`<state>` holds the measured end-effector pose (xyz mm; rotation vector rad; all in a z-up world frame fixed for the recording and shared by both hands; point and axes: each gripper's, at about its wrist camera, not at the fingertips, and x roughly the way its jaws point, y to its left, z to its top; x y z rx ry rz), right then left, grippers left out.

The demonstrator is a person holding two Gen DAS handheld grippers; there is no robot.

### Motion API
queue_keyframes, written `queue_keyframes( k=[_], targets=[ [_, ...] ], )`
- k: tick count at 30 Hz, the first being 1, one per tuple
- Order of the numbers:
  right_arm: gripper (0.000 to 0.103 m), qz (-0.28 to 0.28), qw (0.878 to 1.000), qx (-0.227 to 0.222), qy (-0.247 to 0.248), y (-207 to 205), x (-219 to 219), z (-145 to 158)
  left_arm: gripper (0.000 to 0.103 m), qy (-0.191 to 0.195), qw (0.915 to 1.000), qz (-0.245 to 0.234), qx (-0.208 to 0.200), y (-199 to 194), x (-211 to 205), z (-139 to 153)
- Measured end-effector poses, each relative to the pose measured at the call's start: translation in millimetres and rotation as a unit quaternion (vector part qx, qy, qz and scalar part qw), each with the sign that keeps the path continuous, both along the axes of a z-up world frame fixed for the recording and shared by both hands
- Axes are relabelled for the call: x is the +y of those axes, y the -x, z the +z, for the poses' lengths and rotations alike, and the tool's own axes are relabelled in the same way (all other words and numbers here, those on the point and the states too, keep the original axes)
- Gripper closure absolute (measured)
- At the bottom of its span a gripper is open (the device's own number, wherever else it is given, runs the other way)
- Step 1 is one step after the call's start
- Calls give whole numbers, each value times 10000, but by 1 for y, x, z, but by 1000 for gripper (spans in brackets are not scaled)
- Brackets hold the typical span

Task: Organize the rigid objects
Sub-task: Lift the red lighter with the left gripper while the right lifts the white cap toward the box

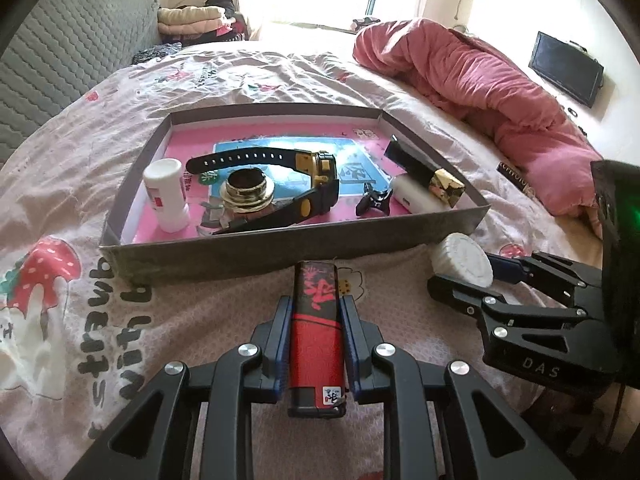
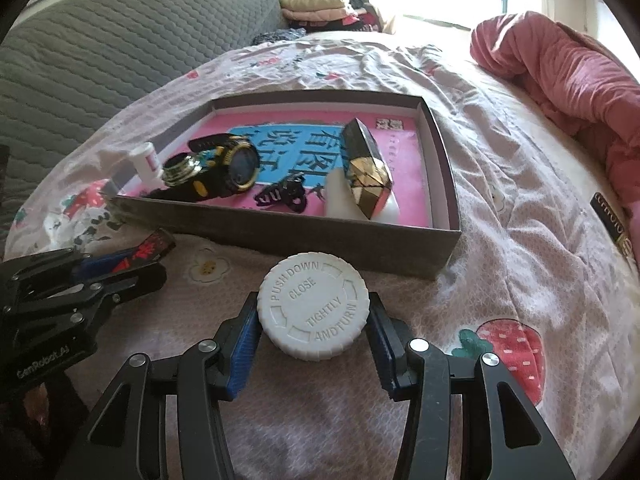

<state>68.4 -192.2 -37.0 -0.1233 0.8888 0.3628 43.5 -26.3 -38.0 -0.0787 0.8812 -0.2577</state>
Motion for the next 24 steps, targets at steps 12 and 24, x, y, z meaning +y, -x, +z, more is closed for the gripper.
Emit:
queue_keyframes(
  k=[12, 24],
  targets=[
    [52, 388, 9966, -631, -375, 21, 11, 31, 80, -191, 9986, 234, -438, 13, 14, 25],
    [52, 334, 9936, -756, -775, 9, 10, 39, 80, -181, 9968, 465, -623, 1, 25, 30]
  ],
)
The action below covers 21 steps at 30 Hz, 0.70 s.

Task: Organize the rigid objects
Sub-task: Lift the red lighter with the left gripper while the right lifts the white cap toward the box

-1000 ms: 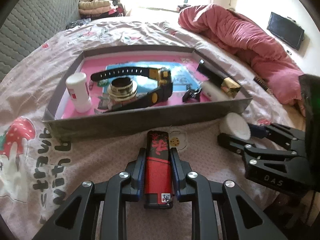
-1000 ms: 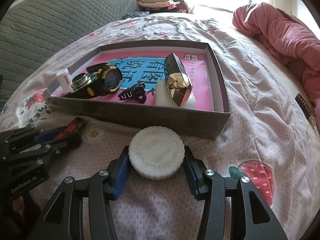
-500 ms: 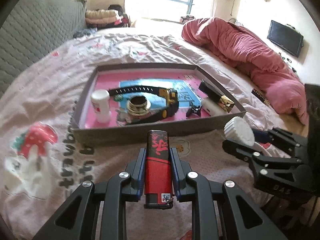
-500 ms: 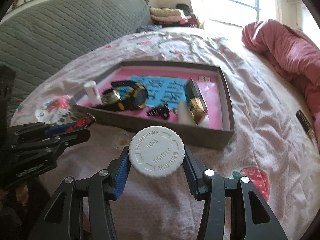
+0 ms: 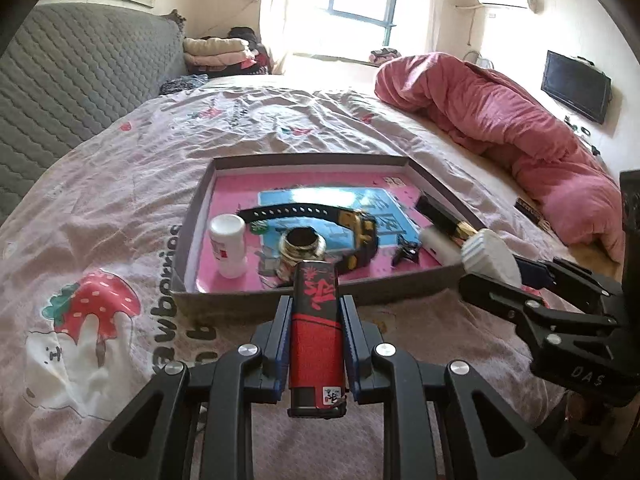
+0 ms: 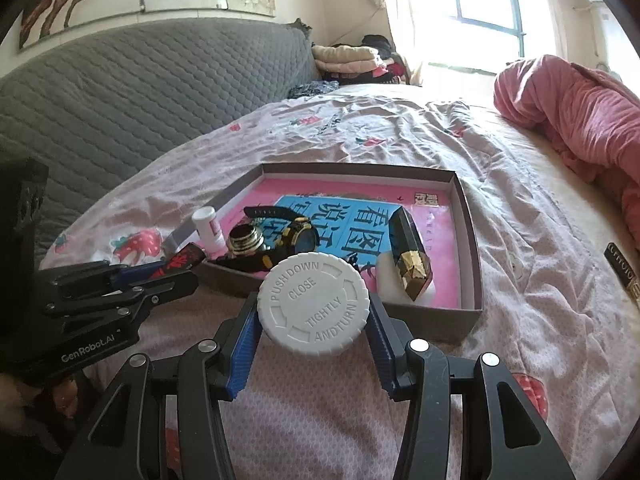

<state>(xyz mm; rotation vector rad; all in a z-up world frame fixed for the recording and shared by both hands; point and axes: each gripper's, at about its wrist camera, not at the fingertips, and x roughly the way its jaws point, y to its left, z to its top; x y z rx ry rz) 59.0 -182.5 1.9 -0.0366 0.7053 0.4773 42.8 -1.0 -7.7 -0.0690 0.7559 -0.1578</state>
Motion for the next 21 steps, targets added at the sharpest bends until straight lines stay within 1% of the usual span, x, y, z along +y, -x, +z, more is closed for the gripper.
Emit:
queue_keyframes(
  k=[9, 21],
  targets=[
    [52, -47, 9999, -36, -121, -5, -2, 4, 80, 102, 9998, 178, 17, -10, 11, -1],
    [52, -60, 9998, -149, -142, -8, 0, 9, 80, 89, 9996, 275, 3, -12, 17, 0]
  ],
)
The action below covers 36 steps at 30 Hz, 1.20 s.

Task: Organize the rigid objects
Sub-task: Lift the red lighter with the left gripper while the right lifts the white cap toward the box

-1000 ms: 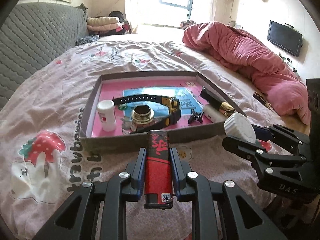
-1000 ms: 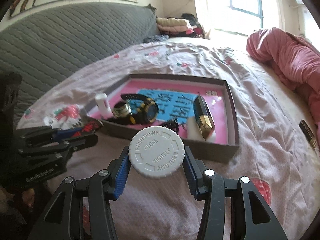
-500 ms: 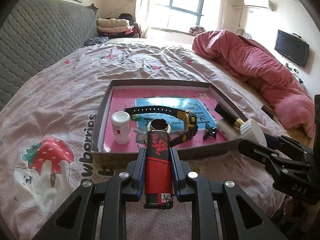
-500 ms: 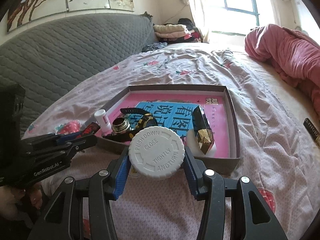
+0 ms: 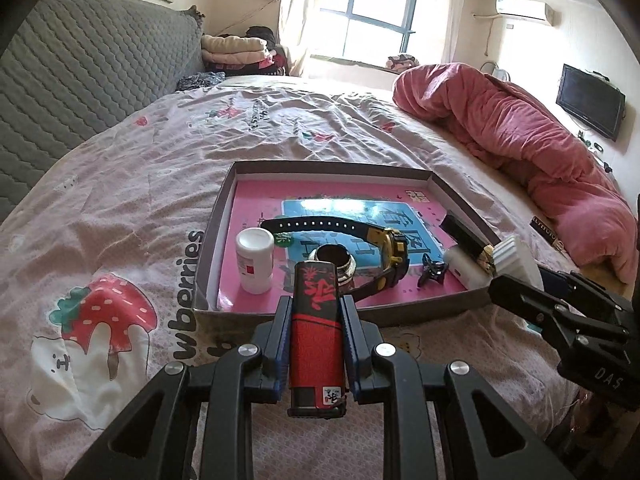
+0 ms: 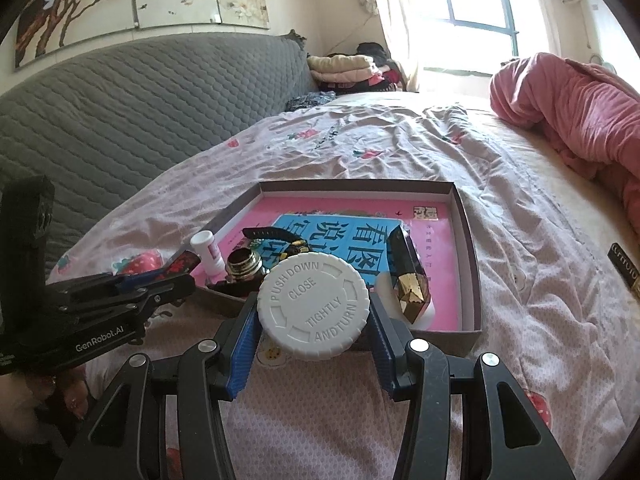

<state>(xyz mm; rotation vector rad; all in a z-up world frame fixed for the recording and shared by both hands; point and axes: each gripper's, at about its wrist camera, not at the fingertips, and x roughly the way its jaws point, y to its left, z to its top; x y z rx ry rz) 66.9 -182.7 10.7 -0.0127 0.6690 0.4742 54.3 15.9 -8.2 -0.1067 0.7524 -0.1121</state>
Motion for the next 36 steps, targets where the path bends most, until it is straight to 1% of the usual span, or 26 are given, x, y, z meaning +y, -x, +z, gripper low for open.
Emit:
queue_keyframes(
  k=[9, 14, 36],
  targets=[
    [52, -61, 10000, -79, 6, -8, -3, 2, 80, 29, 9999, 127, 44, -10, 7, -3],
    [52, -126, 9997, -211, 40, -12, -5, 5, 80, 39, 9998, 189, 32, -16, 11, -3],
    [52, -53, 9999, -88, 67, -33, 1, -6, 80, 111, 9995, 233, 177, -48, 13, -18]
  ],
)
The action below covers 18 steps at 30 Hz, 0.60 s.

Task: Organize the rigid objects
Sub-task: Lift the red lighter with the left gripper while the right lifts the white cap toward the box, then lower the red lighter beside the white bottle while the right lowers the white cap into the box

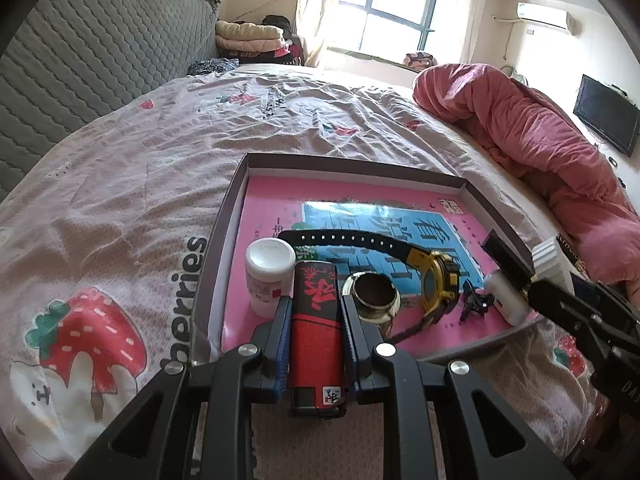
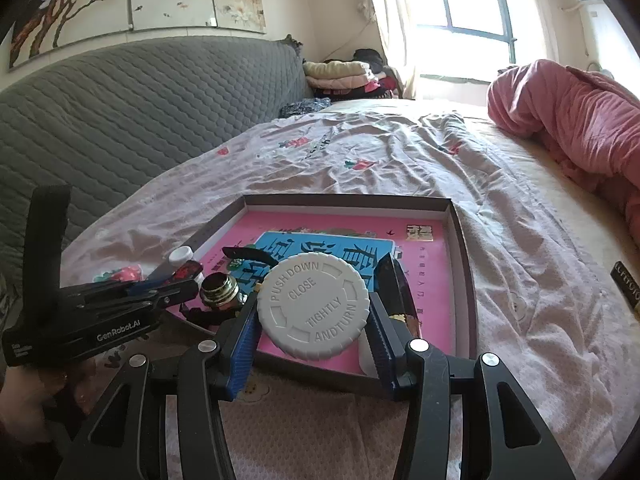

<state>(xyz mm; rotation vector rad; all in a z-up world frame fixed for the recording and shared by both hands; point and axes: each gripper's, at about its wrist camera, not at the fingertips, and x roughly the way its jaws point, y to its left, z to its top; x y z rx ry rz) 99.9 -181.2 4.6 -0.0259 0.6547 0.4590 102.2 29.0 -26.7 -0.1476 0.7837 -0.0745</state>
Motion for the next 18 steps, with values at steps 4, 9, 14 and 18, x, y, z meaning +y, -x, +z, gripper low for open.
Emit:
queue_keyframes(
  k=[4, 9, 14, 18],
  targets=[
    [52, 8, 10000, 59, 9, -5, 3, -4, 80, 24, 10000, 4, -19, -7, 1, -1],
    [51, 13, 9999, 86, 82, -11, 7, -8, 80, 5, 10000, -13, 55, -14, 1, -4],
    [51, 20, 9998, 121, 172, -17, 11, -12, 80, -6, 9999, -29, 146, -22, 0, -8],
    [51, 12, 9997, 80, 221, -19, 12, -12, 80, -4, 9999, -38, 166, -25, 0, -11]
  ],
)
